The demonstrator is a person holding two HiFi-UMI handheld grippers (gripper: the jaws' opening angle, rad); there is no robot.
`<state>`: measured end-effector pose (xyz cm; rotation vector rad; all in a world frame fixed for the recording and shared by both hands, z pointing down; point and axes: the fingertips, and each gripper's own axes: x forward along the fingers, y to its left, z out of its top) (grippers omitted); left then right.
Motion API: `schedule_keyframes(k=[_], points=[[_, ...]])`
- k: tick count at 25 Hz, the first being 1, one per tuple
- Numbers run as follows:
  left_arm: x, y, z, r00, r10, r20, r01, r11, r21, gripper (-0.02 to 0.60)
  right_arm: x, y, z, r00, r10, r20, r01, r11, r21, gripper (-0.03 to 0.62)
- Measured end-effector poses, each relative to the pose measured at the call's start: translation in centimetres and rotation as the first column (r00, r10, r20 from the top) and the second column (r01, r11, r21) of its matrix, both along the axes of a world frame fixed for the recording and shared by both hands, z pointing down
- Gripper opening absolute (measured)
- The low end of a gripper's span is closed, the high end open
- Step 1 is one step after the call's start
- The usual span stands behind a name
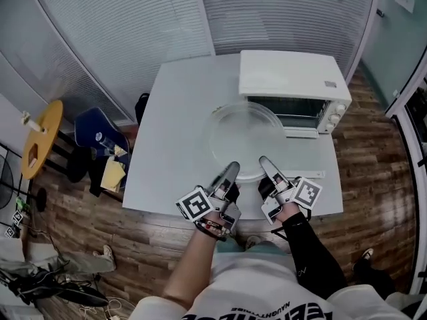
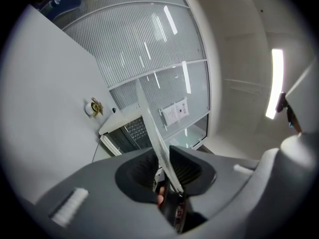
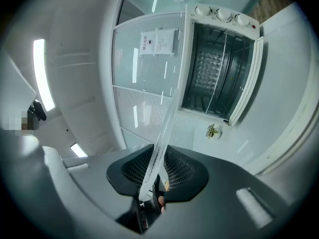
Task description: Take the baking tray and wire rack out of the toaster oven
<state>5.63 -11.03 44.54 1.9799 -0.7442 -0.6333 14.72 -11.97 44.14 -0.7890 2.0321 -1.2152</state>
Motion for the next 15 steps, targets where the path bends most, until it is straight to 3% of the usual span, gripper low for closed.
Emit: schedule_keyframes(k=[8,15], points=[[-6.5,-0.8,0.2,0.993,-0.117,0.019,0.117,0.993,0.012,0.131,-6.7,-1.9,0.0,0.992,-0.126,-0.018,0.127,0.992,0.019,0.066],[-12.6,-3.8,-0.4,0.989,-0.147,0.001,0.147,0.989,0.031,0.132,-13.0,-5.2,-0.3,0.987,-0.159,-0.033,0.16,0.987,0.018,0.066]])
